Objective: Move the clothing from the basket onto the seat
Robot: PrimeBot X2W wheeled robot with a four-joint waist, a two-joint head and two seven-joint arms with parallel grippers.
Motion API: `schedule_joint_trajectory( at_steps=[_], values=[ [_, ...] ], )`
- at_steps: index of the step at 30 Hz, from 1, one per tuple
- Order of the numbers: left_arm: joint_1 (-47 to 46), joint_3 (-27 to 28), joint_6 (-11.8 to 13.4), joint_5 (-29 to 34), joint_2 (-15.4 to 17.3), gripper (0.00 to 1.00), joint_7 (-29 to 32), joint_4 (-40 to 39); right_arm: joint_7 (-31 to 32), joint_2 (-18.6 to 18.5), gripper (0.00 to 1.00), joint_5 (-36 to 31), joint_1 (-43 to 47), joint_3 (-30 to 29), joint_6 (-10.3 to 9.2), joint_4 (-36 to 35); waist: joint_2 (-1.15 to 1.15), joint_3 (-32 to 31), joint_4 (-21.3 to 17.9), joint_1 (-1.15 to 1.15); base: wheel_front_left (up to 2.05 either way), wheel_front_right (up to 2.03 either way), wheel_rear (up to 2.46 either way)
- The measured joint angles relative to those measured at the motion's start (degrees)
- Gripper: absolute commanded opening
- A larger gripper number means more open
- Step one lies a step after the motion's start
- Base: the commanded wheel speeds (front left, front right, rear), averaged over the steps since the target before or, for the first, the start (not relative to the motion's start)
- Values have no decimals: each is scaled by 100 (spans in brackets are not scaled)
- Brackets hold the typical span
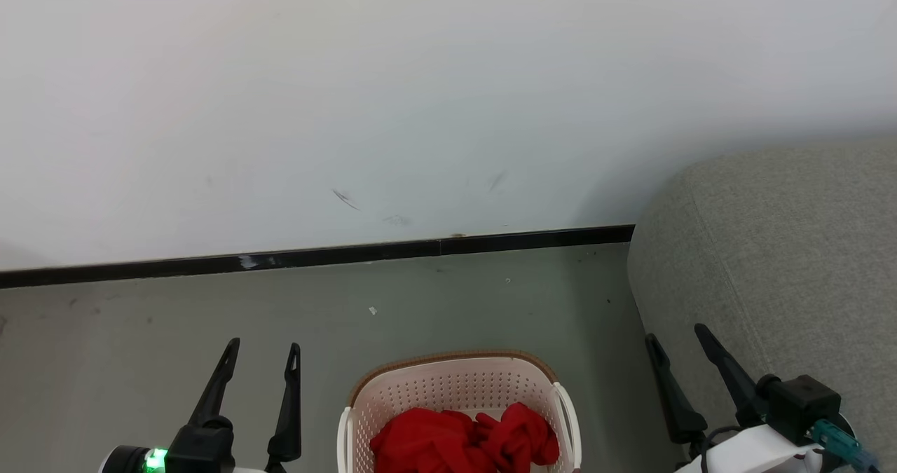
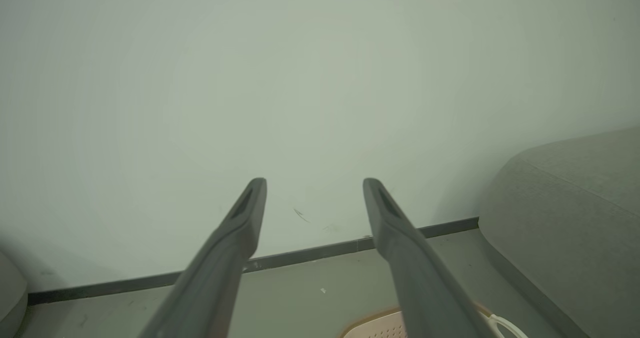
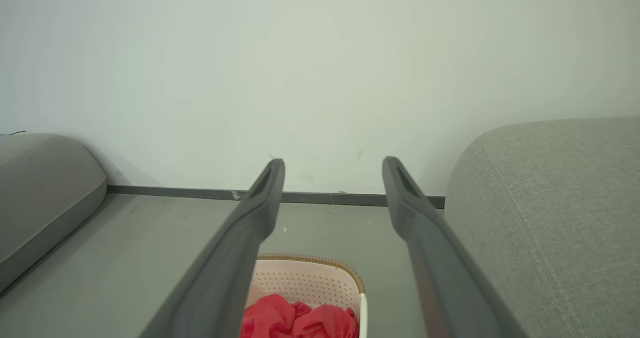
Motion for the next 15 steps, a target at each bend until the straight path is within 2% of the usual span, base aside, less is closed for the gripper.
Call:
schedule_joint_trajectory(
  at_steps=[15],
  values=[
    [0, 240, 0, -91, -9, 100, 0, 165, 0, 0, 100, 0, 1, -32, 0, -9, 0, 8, -2, 0, 0, 0, 0]
  ],
)
